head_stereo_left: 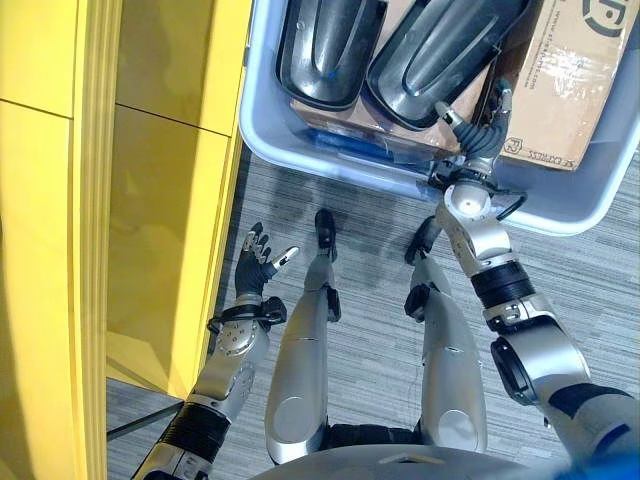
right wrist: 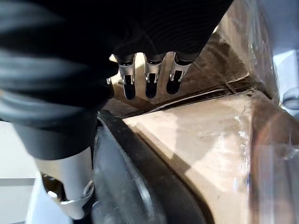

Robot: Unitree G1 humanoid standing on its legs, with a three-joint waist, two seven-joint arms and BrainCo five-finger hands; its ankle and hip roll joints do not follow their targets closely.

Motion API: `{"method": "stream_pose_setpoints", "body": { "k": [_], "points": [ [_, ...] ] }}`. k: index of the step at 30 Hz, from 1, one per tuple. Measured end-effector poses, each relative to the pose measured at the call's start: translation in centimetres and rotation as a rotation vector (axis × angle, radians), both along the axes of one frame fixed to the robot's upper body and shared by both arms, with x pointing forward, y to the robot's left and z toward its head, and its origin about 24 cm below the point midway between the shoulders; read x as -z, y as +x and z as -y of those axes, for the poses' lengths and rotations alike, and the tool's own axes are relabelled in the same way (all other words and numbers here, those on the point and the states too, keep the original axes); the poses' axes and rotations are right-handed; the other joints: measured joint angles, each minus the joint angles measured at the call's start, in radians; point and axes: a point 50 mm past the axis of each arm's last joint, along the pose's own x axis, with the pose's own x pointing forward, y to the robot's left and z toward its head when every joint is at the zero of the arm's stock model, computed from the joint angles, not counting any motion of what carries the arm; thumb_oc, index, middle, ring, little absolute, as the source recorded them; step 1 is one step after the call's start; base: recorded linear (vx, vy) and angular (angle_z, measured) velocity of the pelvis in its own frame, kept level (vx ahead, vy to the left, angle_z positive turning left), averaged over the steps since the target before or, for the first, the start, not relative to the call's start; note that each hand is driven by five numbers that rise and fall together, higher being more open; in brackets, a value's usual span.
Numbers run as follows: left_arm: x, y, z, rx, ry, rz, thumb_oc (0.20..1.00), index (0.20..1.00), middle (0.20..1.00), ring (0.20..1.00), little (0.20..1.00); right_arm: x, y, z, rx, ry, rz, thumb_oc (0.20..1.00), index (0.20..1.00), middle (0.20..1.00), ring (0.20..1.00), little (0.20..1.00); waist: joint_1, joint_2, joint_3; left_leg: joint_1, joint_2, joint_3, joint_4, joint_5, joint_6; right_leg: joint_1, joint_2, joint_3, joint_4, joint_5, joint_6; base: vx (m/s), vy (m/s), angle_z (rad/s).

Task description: Move parts from the plastic box to the shelf.

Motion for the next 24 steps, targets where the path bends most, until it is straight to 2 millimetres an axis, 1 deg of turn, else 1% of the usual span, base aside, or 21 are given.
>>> {"method": "stream_pose_setpoints", "body": {
  "k": [4,12,13,21,22,23,24],
  "points": [
    [0.4,-0.1,0.3,0.014,-0.012,-0.018,1.0,1.0,1.0,1.0,1.0,-0.4,0.5,0.5,0.024,0.025,-0.011,1.0,1.0,1.0,1.0,1.0,0.005,0.0,0.0,-0.001,-0.001,-0.001,0.0,0.0,0.0,-0.001,-0.001,-0.001,0.0,0.0,0.0,0.0,0.0,0.0],
    [0.3,0.0,0.3,0.012,-0.02,-0.013,1.0,1.0,1.0,1.0,1.0,-0.4,1.6,1.3,0.059,0.048,-0.071,1.0,1.0,1.0,1.0,1.0,0.017,0.001,0.0,-0.002,-0.001,-0.003,0.0,0.0,0.0,-0.001,-0.001,-0.002,0.0,0.0,-0.001,0.0,0.0,0.0],
    [0.3,0.0,0.3,0.012,-0.023,-0.013,1.0,1.0,1.0,1.0,1.0,-0.7,1.7,1.5,0.061,0.059,-0.071,1.0,1.0,1.0,1.0,1.0,0.019,0.001,0.0,-0.003,-0.001,-0.003,0.0,0.0,0.0,-0.002,-0.001,-0.002,0.0,0.0,-0.001,0.0,0.0,0.0],
    [0.4,0.0,0.5,0.044,-0.017,-0.023,1.0,1.0,1.0,1.0,1.0,-2.2,3.3,3.3,0.109,0.044,-0.136,1.0,1.0,1.0,1.0,1.0,0.032,0.003,-0.001,-0.007,-0.003,-0.012,0.002,0.001,0.0,-0.002,-0.002,-0.009,0.0,0.0,-0.001,0.0,0.001,0.01],
    [0.4,0.0,0.7,0.05,-0.019,-0.023,1.0,1.0,1.0,1.0,1.0,-2.3,3.4,3.7,0.12,0.039,-0.143,1.0,1.0,1.0,1.0,1.0,0.039,0.003,-0.001,-0.008,-0.003,-0.013,0.002,0.001,0.0,-0.002,-0.002,-0.009,0.0,0.0,-0.001,0.0,0.0,0.0],
    [0.3,0.1,0.8,0.063,-0.028,-0.018,1.0,1.0,1.0,1.0,1.0,-2.5,3.6,4.7,0.138,0.033,-0.166,1.0,1.0,1.0,1.0,1.0,0.055,0.006,-0.001,-0.009,-0.003,-0.015,0.003,0.001,0.0,-0.002,-0.003,-0.012,0.0,0.0,-0.001,0.01,0.006,0.05],
    [0.2,0.2,0.8,0.063,-0.027,-0.016,1.0,1.0,1.0,1.0,1.0,-2.7,3.7,5.2,0.143,0.031,-0.173,1.0,1.0,1.0,1.0,1.0,0.059,0.007,-0.001,-0.013,-0.003,-0.019,0.006,0.001,0.0,-0.001,-0.004,-0.016,0.0,0.0,-0.001,0.01,0.006,0.07]
  ]
}}
